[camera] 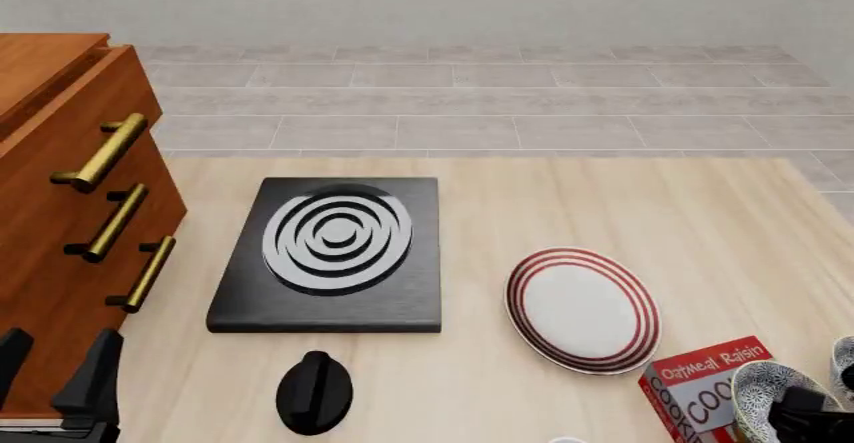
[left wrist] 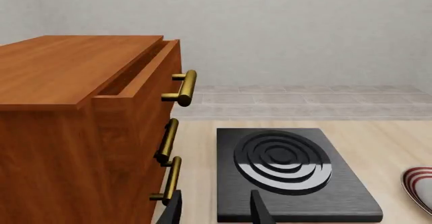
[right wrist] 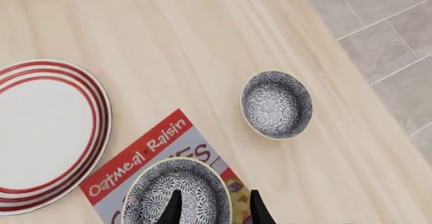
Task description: Pick the akita bowl on the cookies box and place it on the plate.
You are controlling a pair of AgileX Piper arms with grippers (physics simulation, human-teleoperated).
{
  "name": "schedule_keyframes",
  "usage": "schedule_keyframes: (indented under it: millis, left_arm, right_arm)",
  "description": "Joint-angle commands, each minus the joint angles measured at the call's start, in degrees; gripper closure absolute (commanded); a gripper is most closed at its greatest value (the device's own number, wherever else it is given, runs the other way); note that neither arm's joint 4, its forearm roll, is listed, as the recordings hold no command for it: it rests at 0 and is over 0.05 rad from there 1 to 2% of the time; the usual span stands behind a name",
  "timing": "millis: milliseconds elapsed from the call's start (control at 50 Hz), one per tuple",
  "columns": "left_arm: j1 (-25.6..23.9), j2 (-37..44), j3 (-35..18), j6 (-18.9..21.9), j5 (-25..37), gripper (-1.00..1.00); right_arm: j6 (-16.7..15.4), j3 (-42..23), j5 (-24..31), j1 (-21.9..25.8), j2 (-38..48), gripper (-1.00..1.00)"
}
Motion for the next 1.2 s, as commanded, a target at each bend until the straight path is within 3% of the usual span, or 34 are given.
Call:
schedule_keyframes:
  millis: [20,940,960,1200]
  left_arm:
    - [0.0,0.0,0.0,0.0,0.0,-1.0]
    - [0.0,0.0,0.0,0.0,0.0,-1.0]
    - [0.0,0.0,0.0,0.0,0.0,-1.0]
    - [0.0,0.0,0.0,0.0,0.0,-1.0]
  right_arm:
    - [0.82,2.25,-2.31,0.29,0.91,-1.0]
    - [0.95,5.58,-10.95,0.12,7.72,-1.0]
    - [0.99,5.16,-10.19,-0.03,7.14,1.0]
    - [0.82,2.77,-5.38,-0.19,2.96,1.0]
